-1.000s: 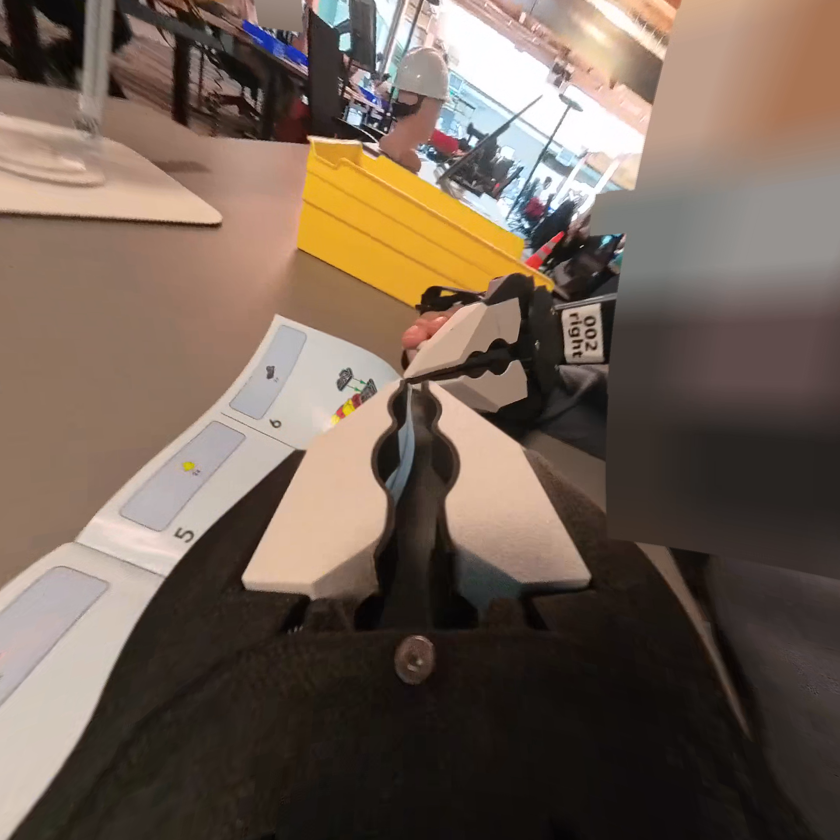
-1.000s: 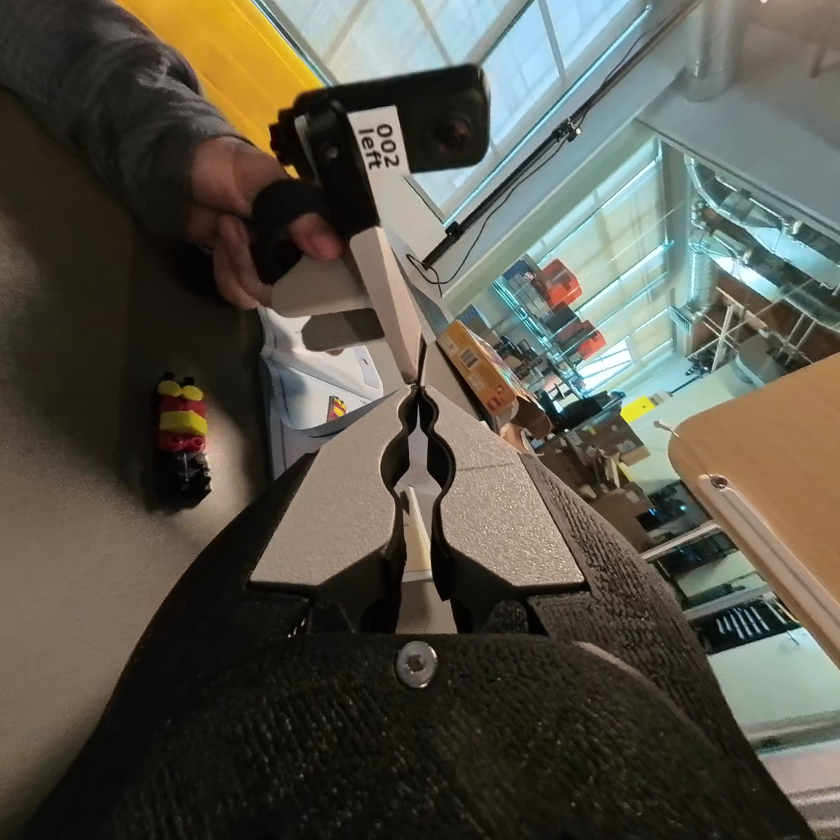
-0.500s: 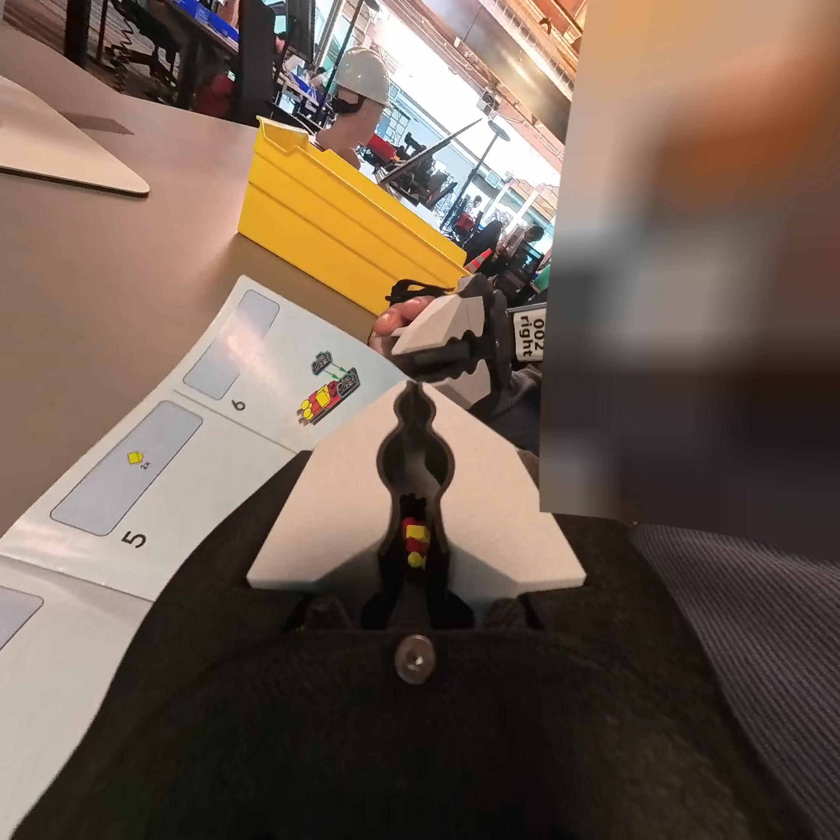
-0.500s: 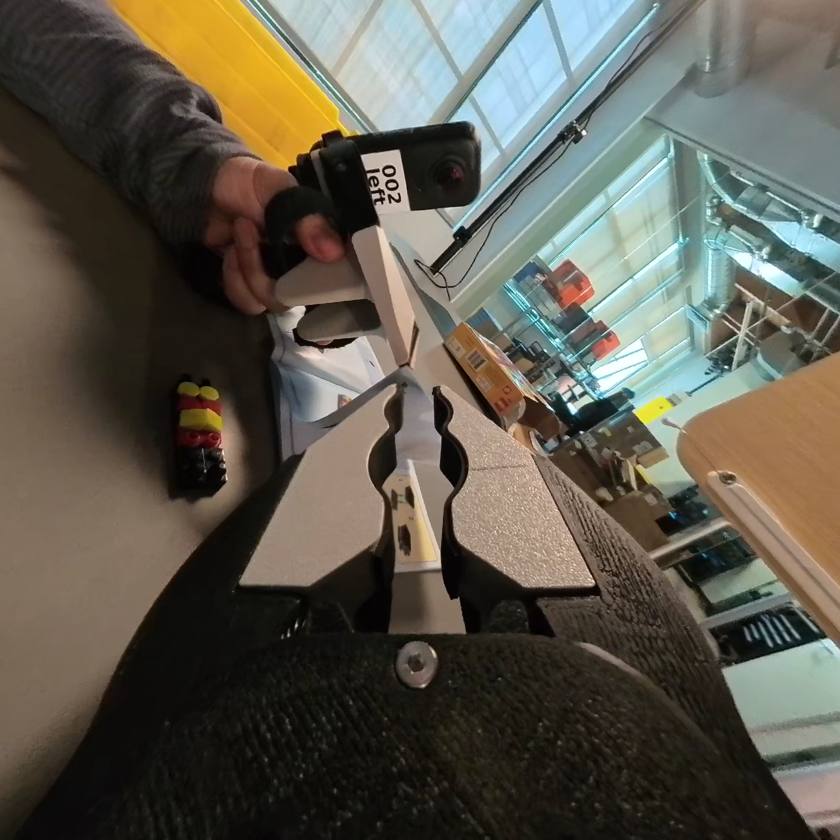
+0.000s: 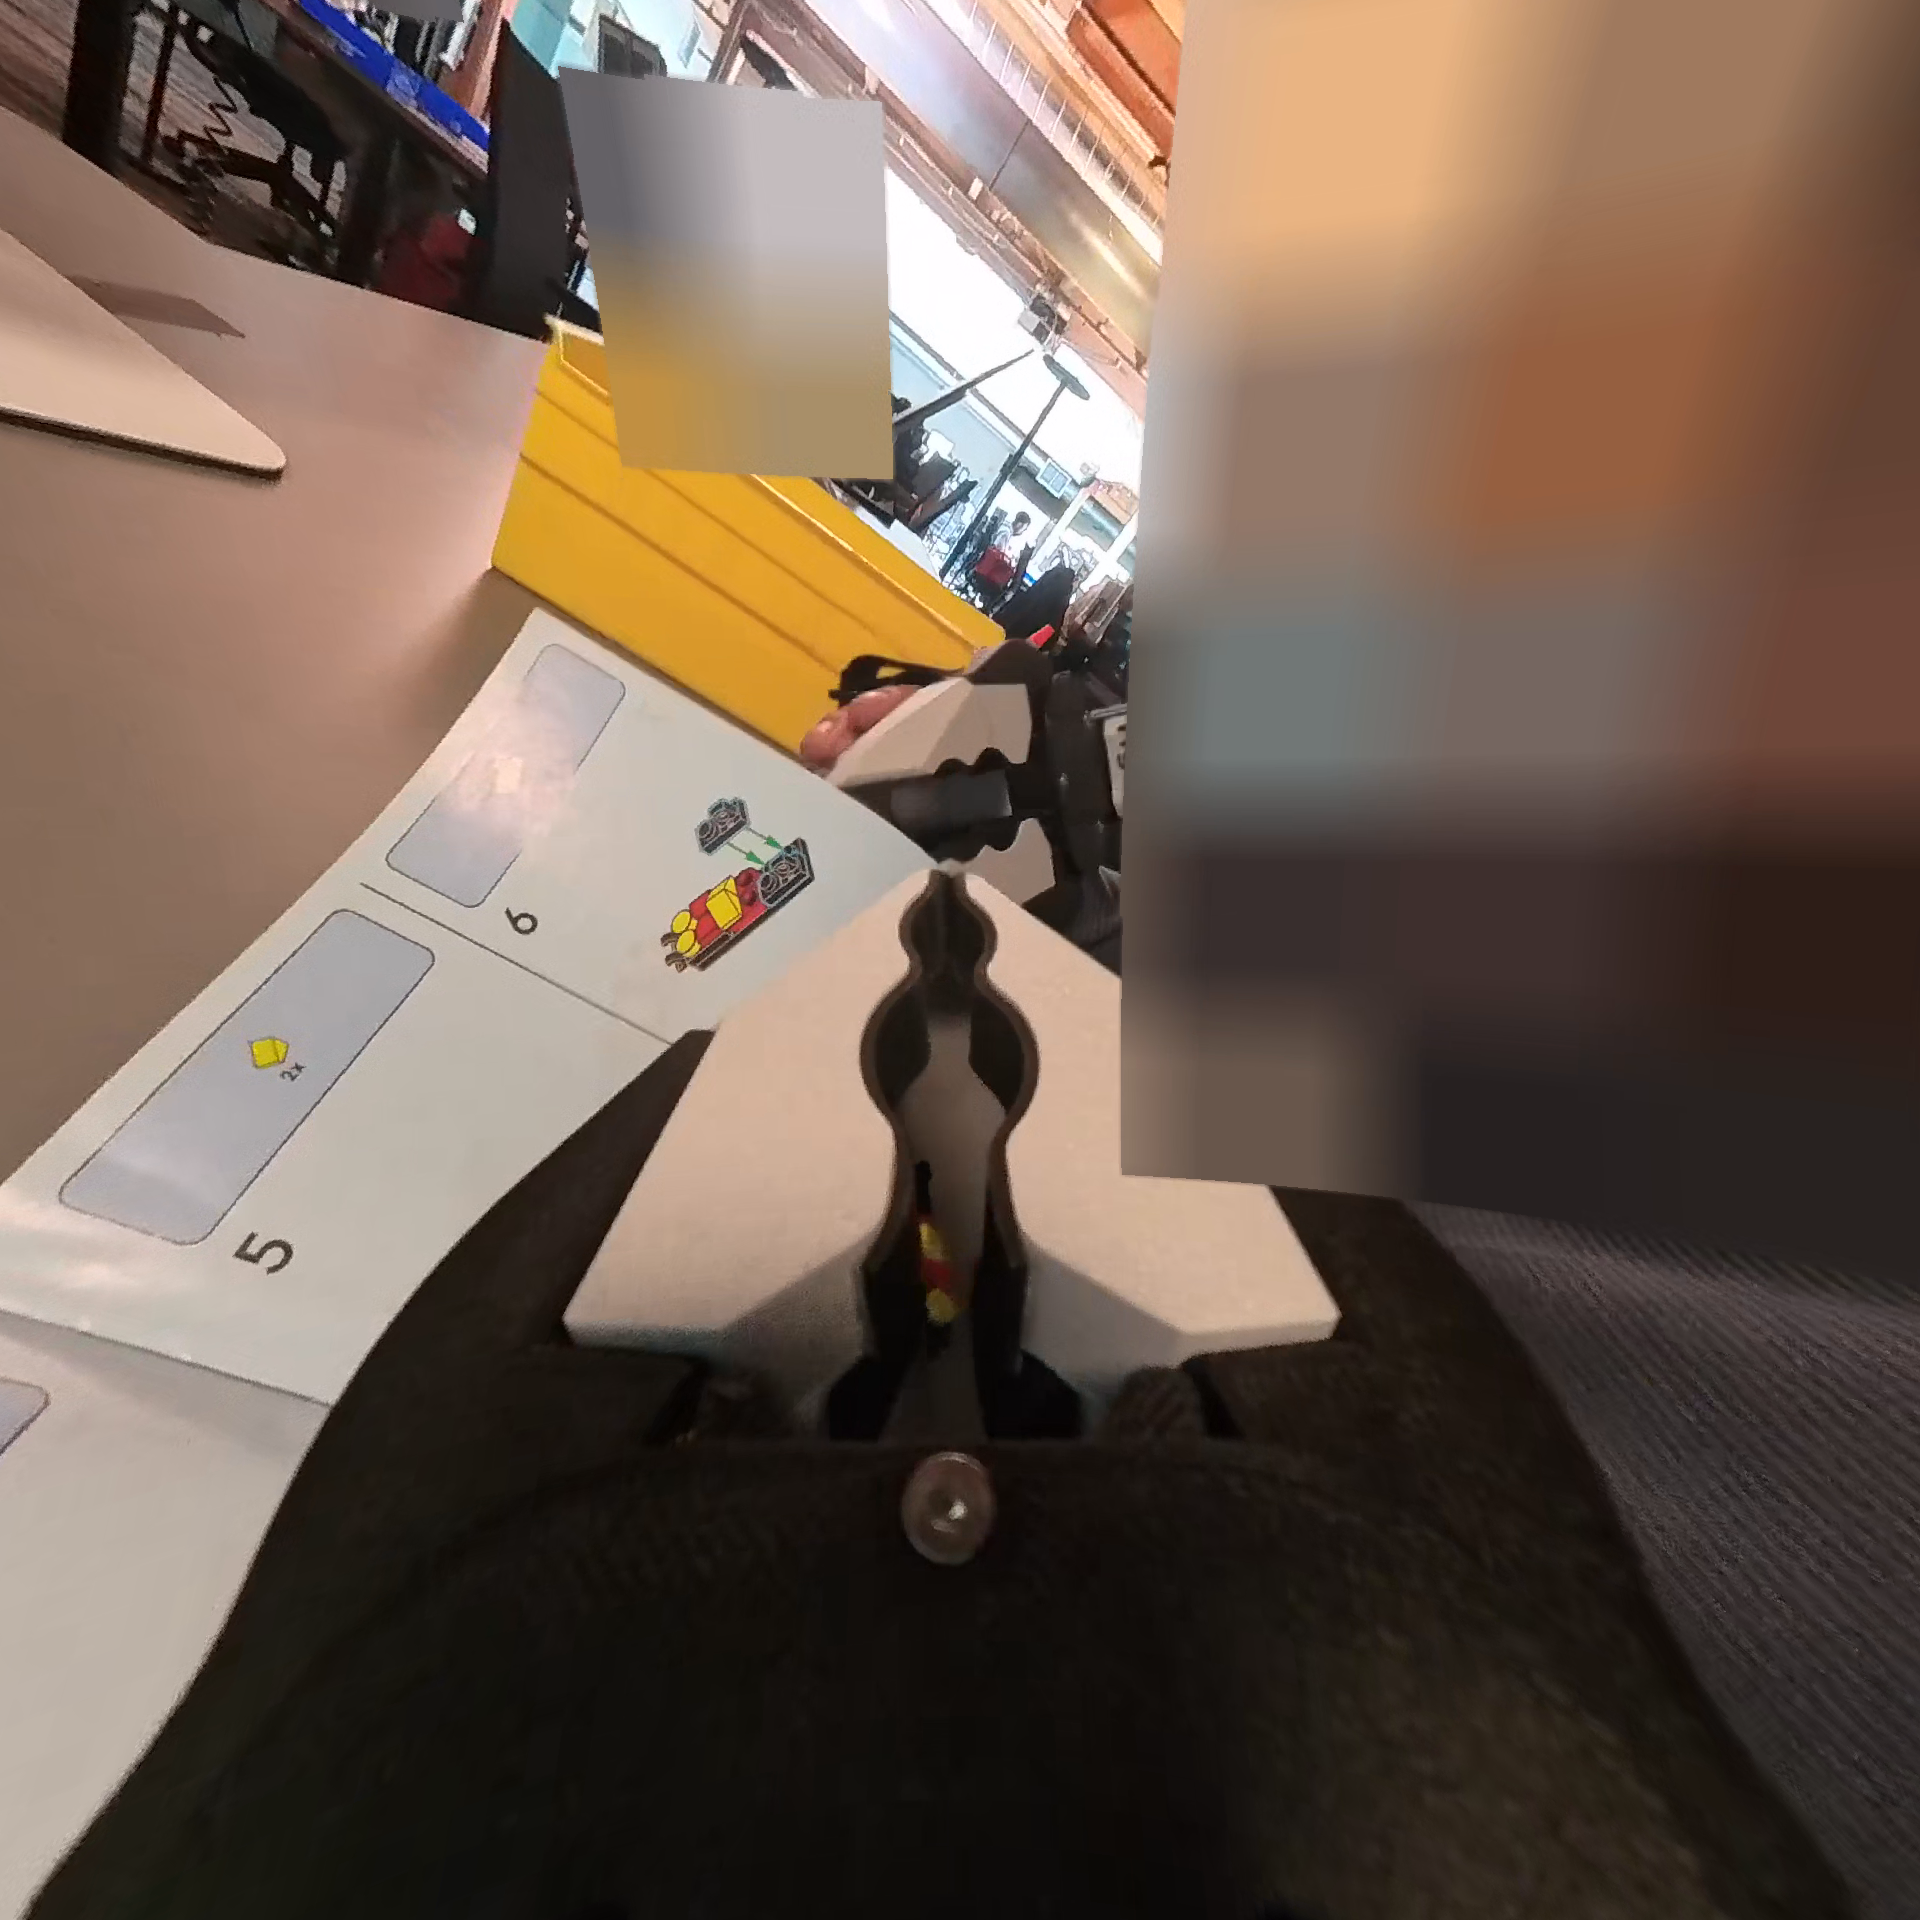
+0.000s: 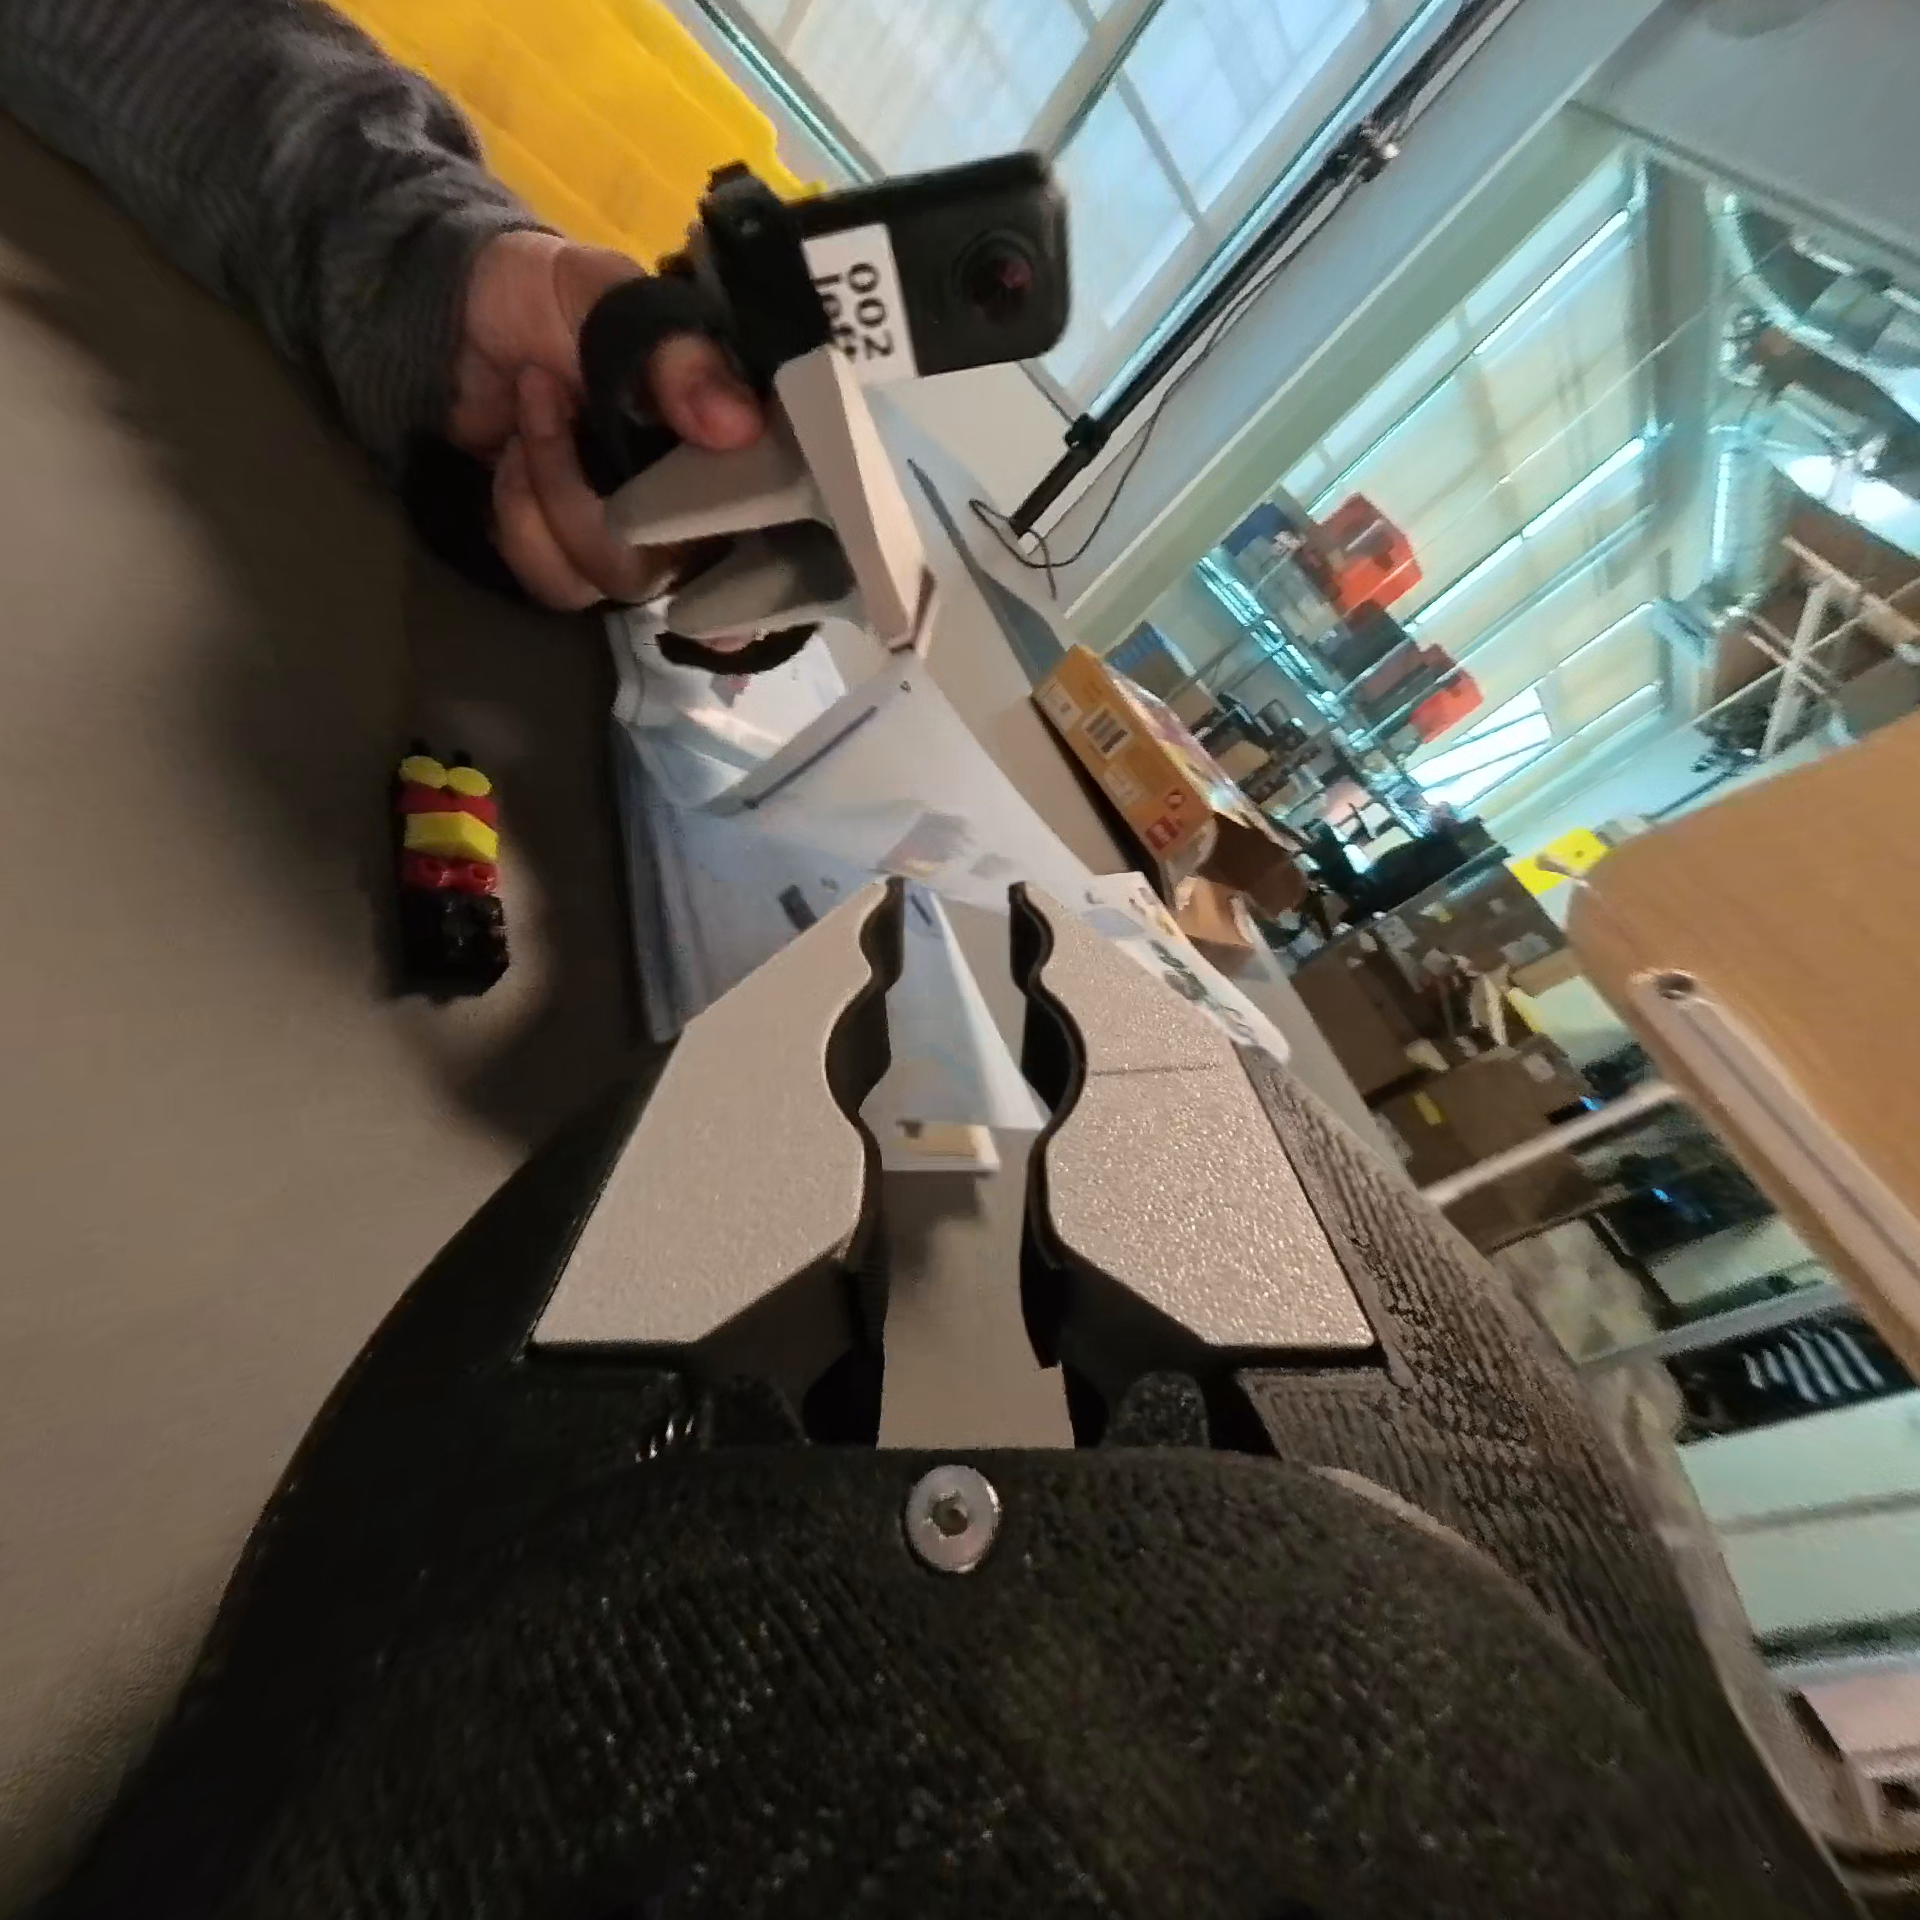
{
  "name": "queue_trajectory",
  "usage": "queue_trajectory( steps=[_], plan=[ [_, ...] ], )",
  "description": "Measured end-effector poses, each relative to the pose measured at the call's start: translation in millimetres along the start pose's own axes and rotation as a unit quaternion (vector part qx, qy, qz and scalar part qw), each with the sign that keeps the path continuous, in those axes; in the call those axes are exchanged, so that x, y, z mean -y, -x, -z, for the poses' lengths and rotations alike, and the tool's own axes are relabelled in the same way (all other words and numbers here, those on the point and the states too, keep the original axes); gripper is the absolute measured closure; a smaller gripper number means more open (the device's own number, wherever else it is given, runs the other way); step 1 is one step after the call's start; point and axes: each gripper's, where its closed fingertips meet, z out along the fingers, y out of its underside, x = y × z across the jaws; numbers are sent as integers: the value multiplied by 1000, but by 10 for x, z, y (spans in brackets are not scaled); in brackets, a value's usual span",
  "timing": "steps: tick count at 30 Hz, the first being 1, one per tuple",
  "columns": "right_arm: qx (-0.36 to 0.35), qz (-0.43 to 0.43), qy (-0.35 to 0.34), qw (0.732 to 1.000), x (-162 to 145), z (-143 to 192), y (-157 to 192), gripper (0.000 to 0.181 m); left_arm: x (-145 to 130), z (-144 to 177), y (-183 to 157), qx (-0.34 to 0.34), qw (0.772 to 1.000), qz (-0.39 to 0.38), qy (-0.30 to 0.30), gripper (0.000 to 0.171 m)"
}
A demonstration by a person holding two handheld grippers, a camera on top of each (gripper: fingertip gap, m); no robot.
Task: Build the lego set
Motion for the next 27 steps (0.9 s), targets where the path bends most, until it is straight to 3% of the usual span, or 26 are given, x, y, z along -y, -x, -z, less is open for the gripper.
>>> queue_trajectory(
  steps=[1,4,8,12,14,15,17,19,22,24,27],
  plan=[
    [-15,2,3,1000,-10,32,-70,163,20,13,-23,-7,1000,0,-7,171],
    [-72,-22,20,997,-45,54,-299,177,113,75,-127,-32,999,-11,-31,171],
    [-4,-70,74,995,-53,-312,34,181,249,247,-294,-41,996,-52,-63,171],
    [80,-168,78,979,67,-802,312,174,342,586,-350,42,985,-118,-115,171],
    [122,-215,110,963,35,-1048,413,169,355,833,-353,126,964,-173,-157,168],
    [145,-232,127,953,15,-1153,475,164,323,948,-350,176,948,-209,-162,154],
    [184,-259,163,934,-32,-1314,594,157,240,1151,-346,280,902,-292,-153,146],
    [212,-265,194,921,-83,-1404,703,148,242,1321,-365,366,844,-360,-155,148],
    [224,-251,207,919,-111,-1464,751,142,371,1448,-419,427,786,-415,-168,148],
    [228,-256,207,916,-117,-1471,750,140,421,1488,-438,435,776,-418,-184,145],
    [235,-257,206,914,-123,-1466,752,139,453,1558,-466,432,780,-399,-214,141]
  ],
)
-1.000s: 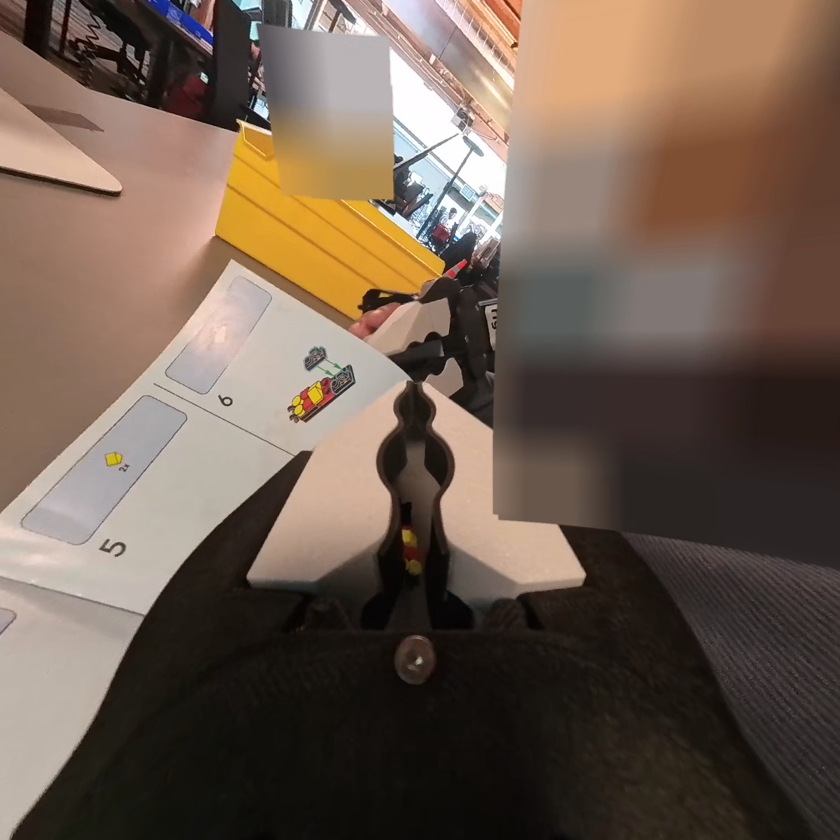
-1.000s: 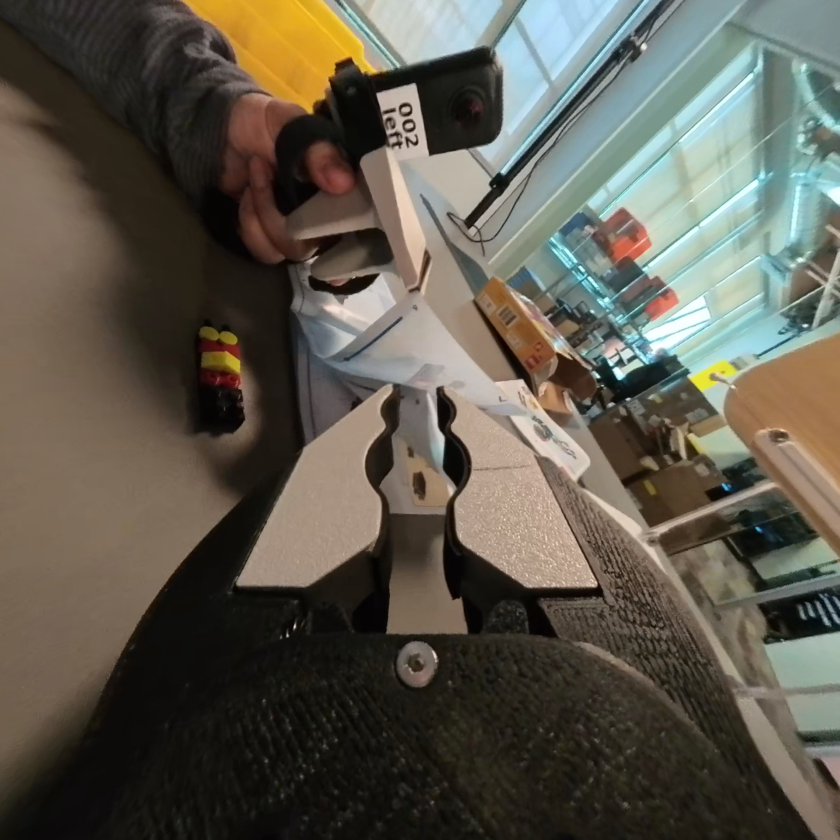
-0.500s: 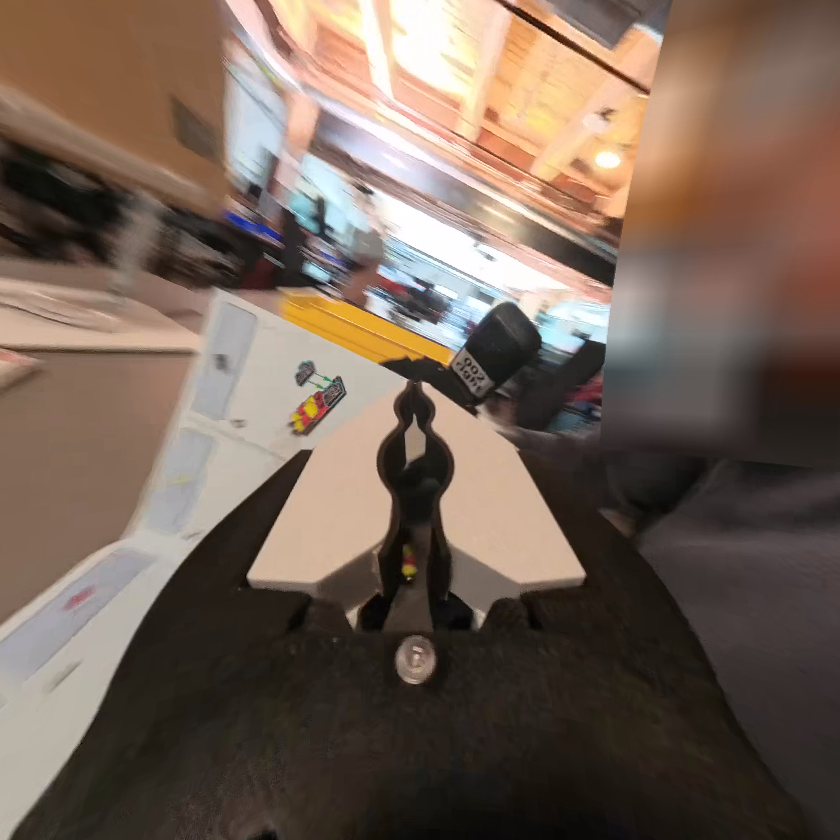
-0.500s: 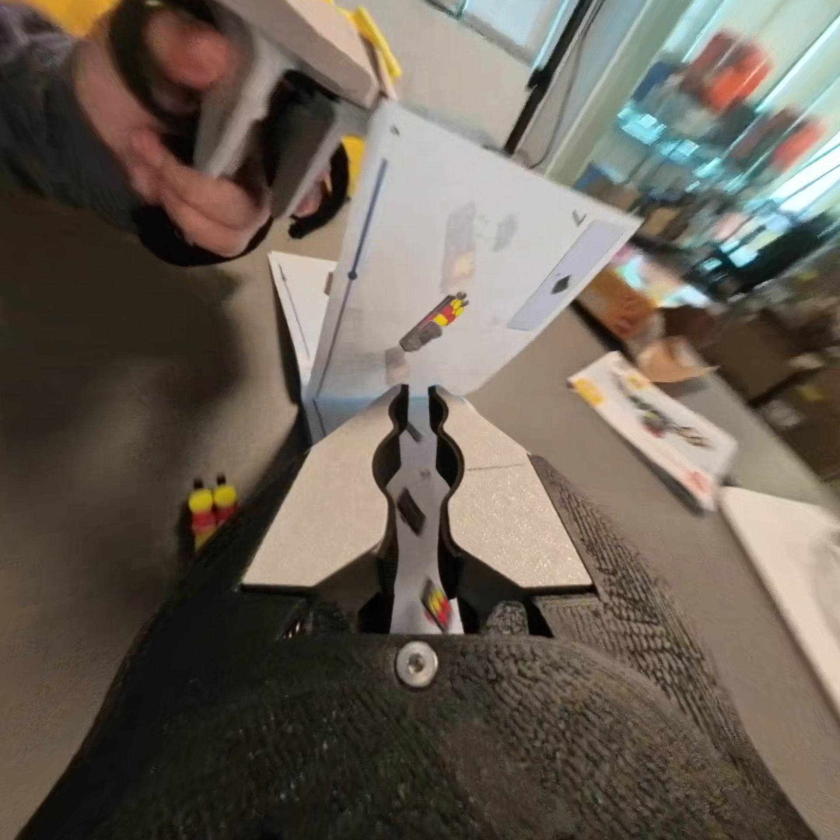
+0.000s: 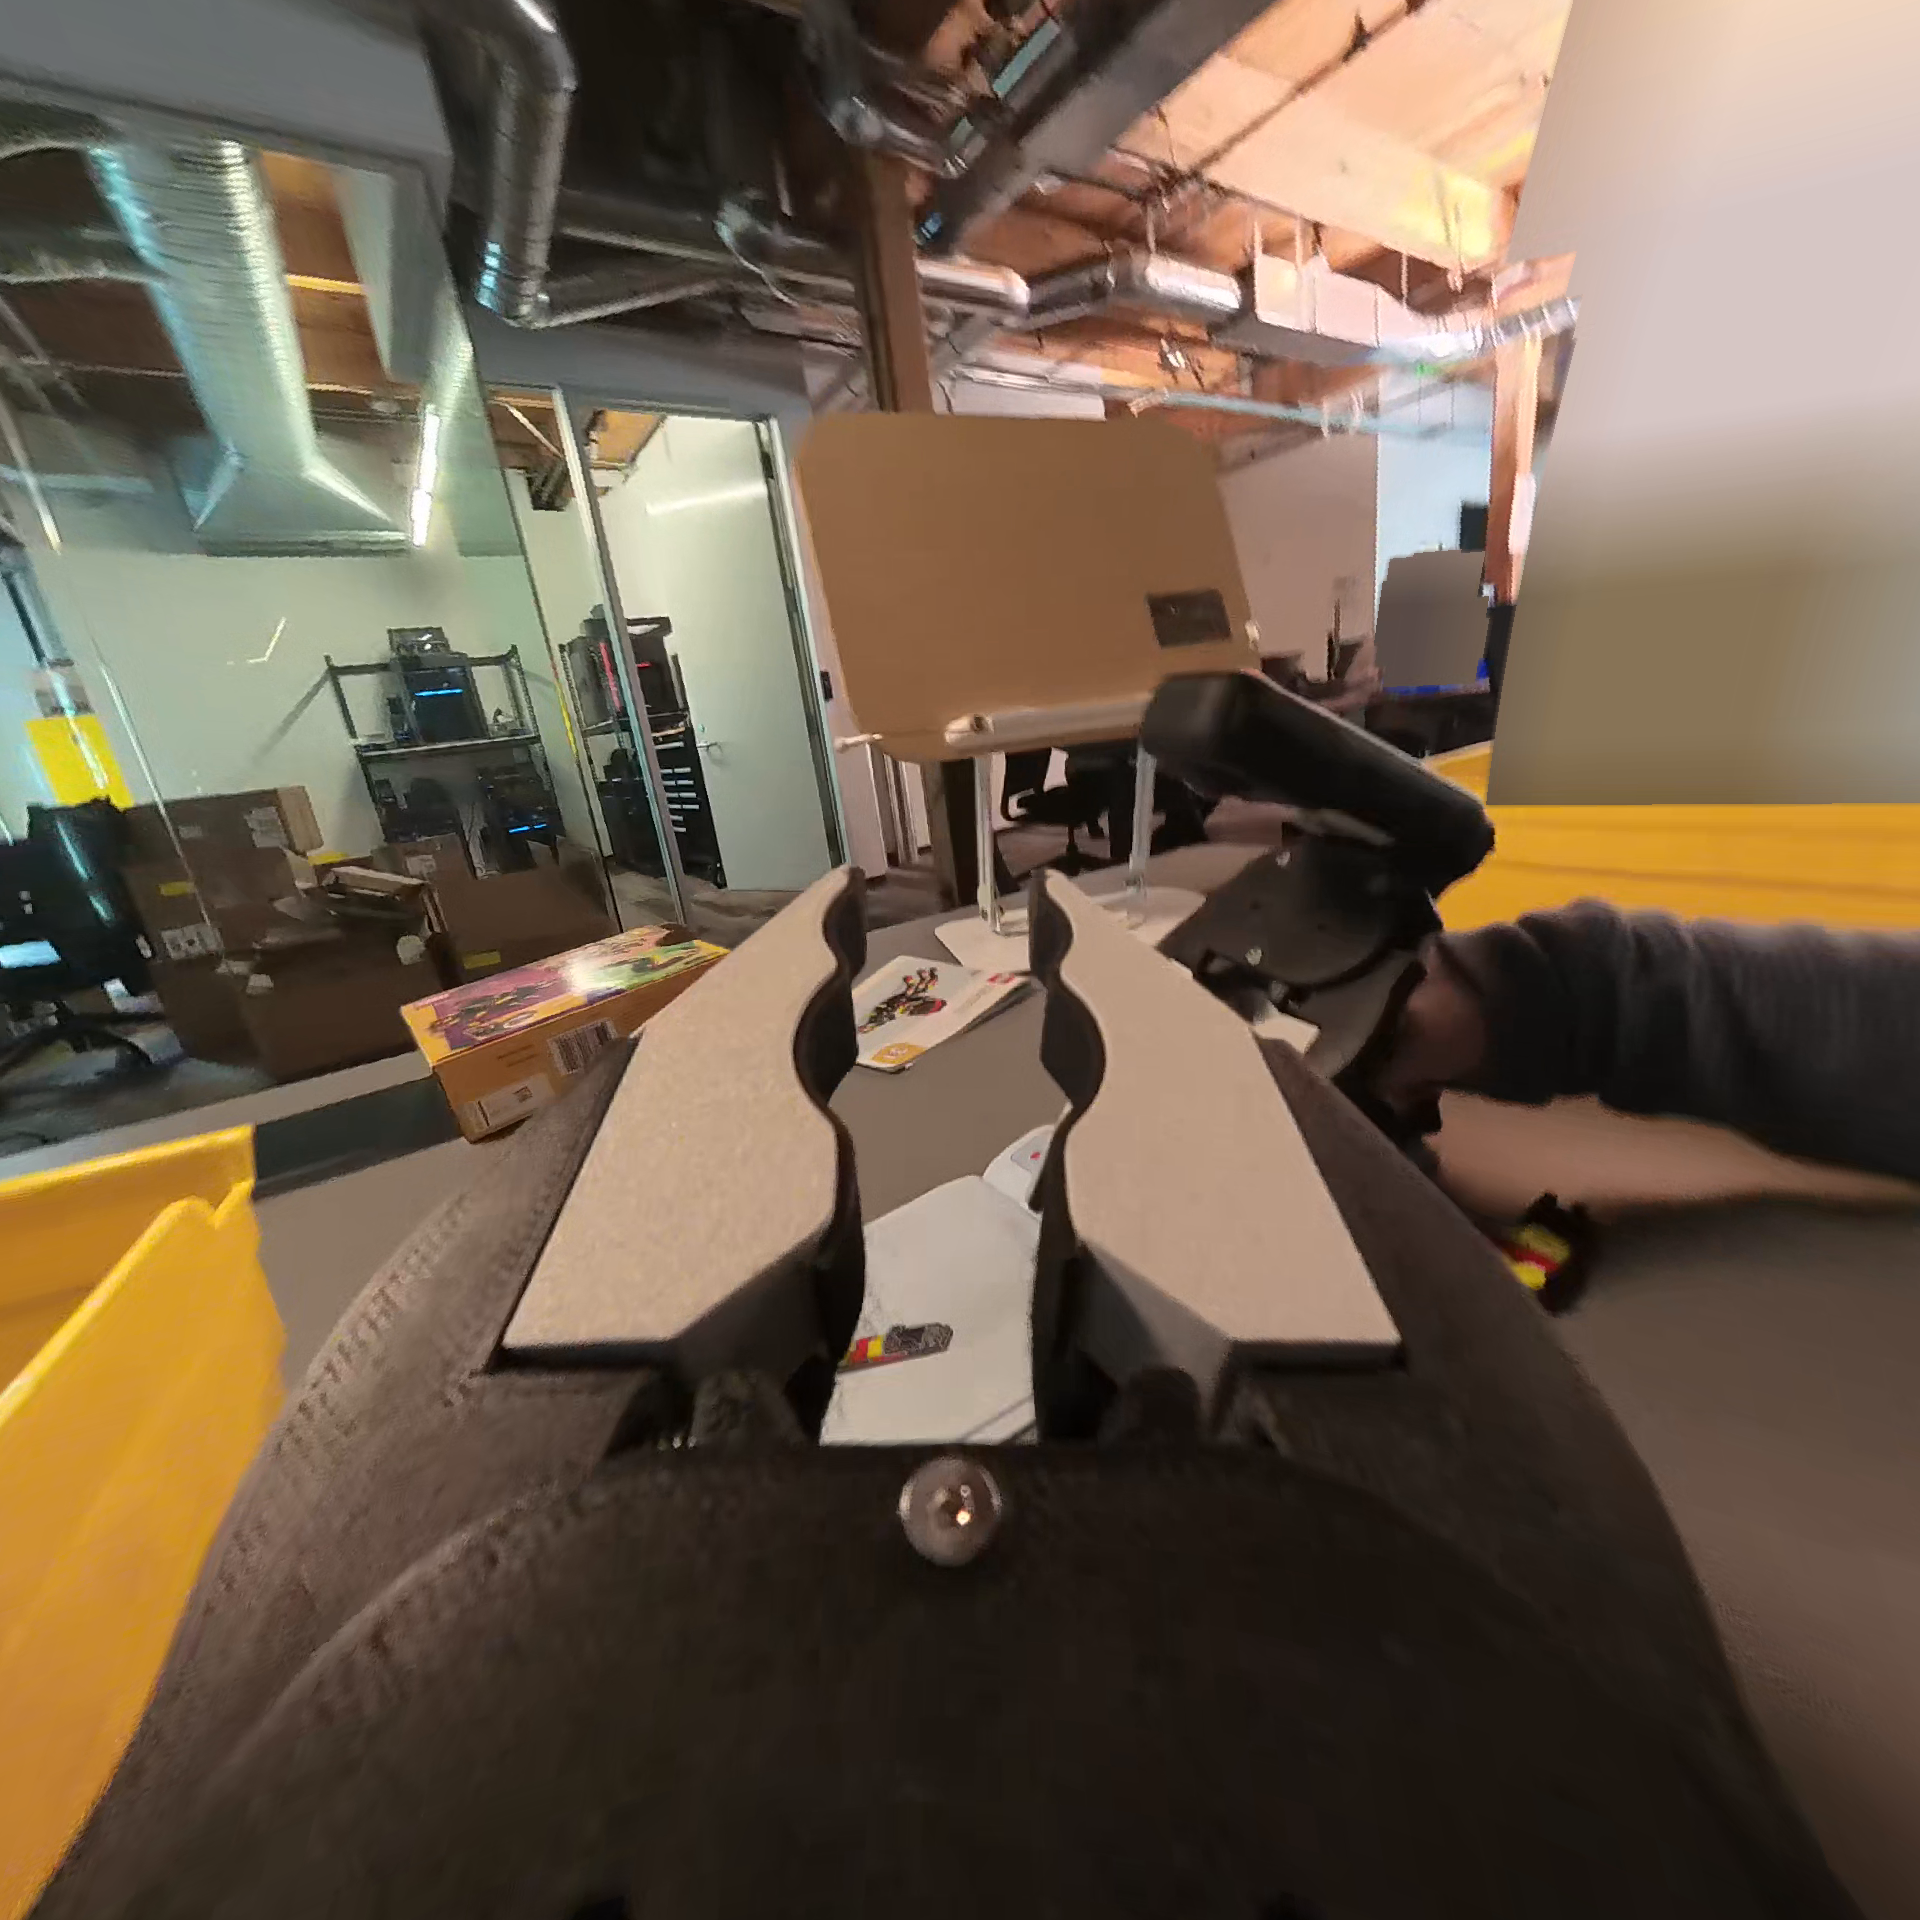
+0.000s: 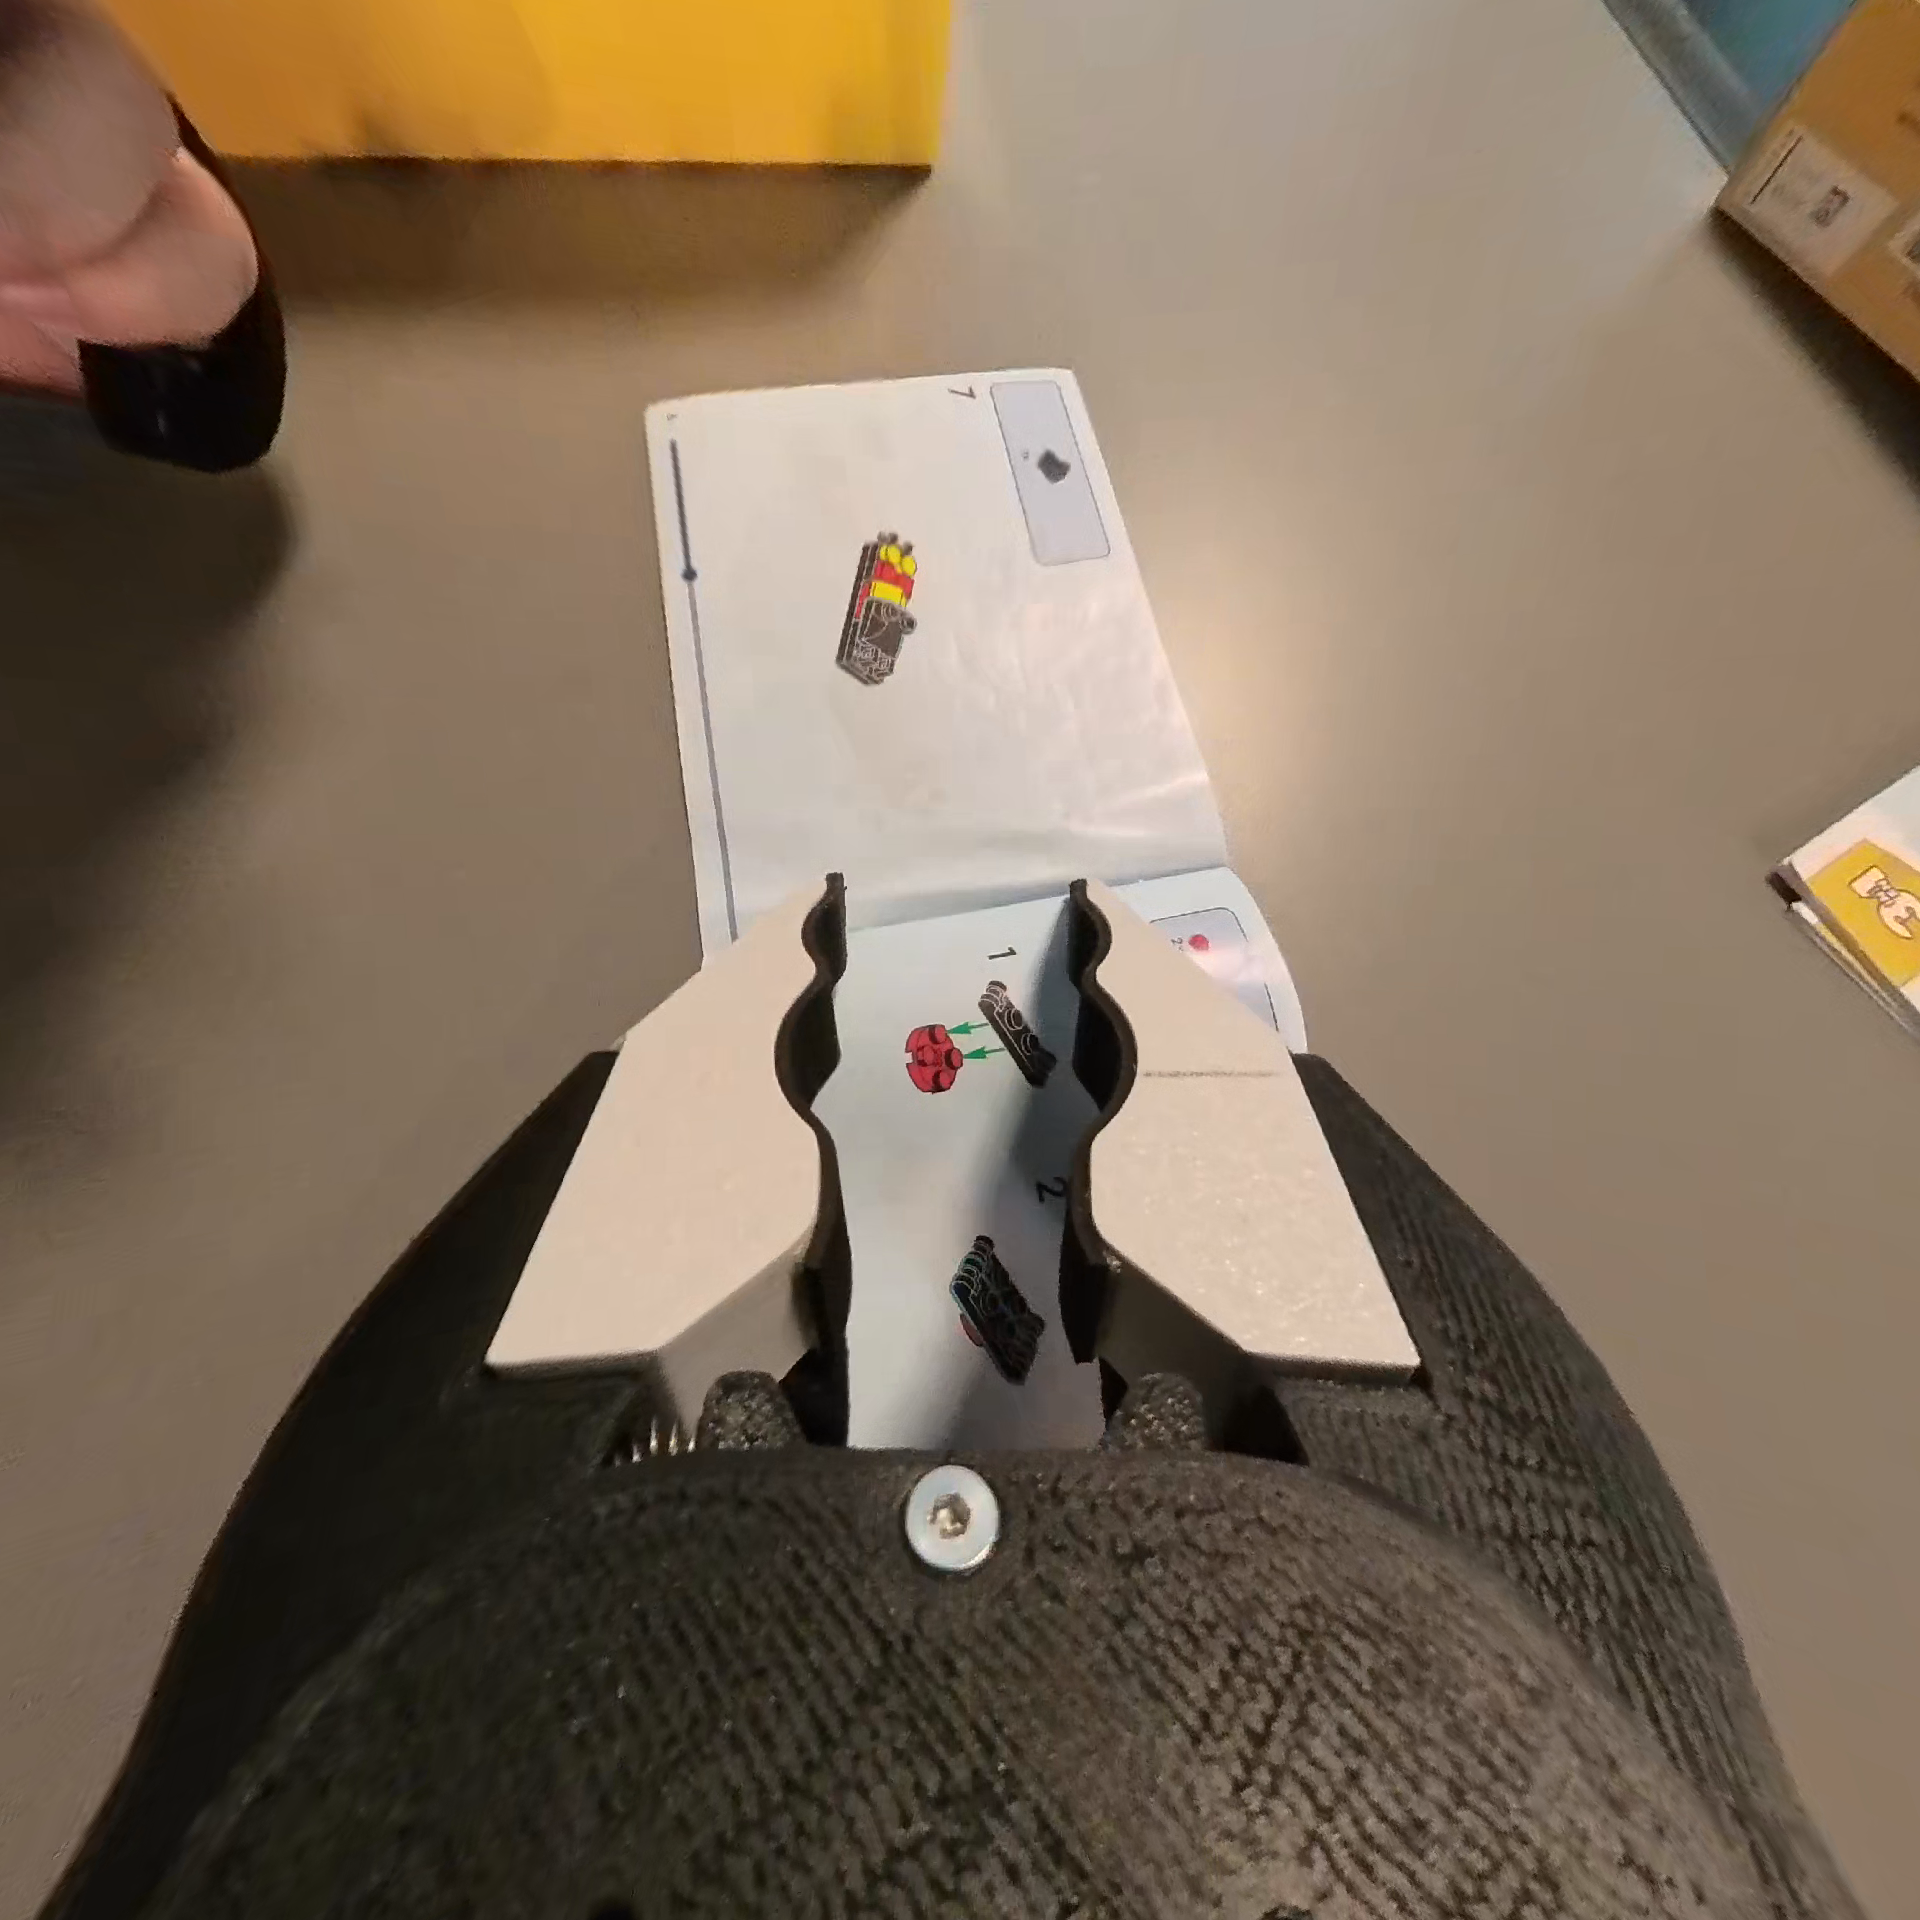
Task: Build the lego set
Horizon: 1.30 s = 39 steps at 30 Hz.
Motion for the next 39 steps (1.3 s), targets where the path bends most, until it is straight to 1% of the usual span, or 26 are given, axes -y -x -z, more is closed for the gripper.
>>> queue_trajectory(
  steps=[5,11,13,14,15,16,18,19,21,22,23,25,26,28,29,30,32,33,34,35,37,39],
  plan=[
    [8,6,2,1000,-117,134,-50,138,20,20,130,15,998,57,-9,140],
    [8,1,2,1000,-320,375,-183,139,-34,2,194,24,996,80,-4,139],
    [-11,24,8,1000,-322,425,-236,132,-70,-17,173,19,996,84,2,140],
    [-27,40,-3,999,-273,475,-265,132,-81,-25,161,15,996,83,4,140],
    [-43,53,-35,997,-165,546,-279,133,-91,-31,151,13,997,81,7,139],
    [-64,62,-83,993,-25,641,-296,134,-98,-33,146,12,997,79,8,139],
    [-138,69,-190,970,212,896,-366,137,-103,-33,133,8,997,77,9,139],
    [-192,76,-233,950,261,1051,-411,137,-105,-33,135,8,997,77,10,139],
    [-319,124,-286,895,235,1379,-441,143,-109,-35,126,5,997,79,12,139],
    [-368,158,-286,871,188,1494,-408,147,-117,-39,120,3,997,81,14,139],
    [-400,183,-268,857,134,1555,-376,150,-125,-41,111,1,996,84,16,139],
    [-460,198,-233,834,63,1687,-376,156,-123,-43,87,-3,996,88,17,138],
    [-477,201,-225,825,44,1735,-358,161,-113,-41,76,-4,996,88,15,138],
    [-488,204,-220,820,25,1777,-316,170,-67,-24,70,-1,997,83,7,138],
    [-495,204,-217,816,14,1797,-322,173,-12,1,96,9,997,75,-4,138],
    [-504,203,-212,812,4,1821,-345,173,104,48,130,23,998,56,-30,140],
    [-523,193,-206,805,-26,1870,-424,174,465,183,90,33,995,-13,-89,140],
    [-529,183,-202,804,-50,1889,-469,174,654,263,41,39,992,-39,-114,140],
    [-533,174,-200,803,-74,1906,-506,174,834,354,-3,46,988,-48,-136,140],
    [-536,165,-201,803,-93,1924,-531,176,1001,467,-36,53,985,-43,-156,139],
    [-539,152,-206,802,-112,1959,-557,178,1290,770,-62,63,979,-2,-193,139],
    [-538,144,-209,804,-126,1972,-570,179,1536,1114,-79,55,974,17,-220,140]
  ],
)
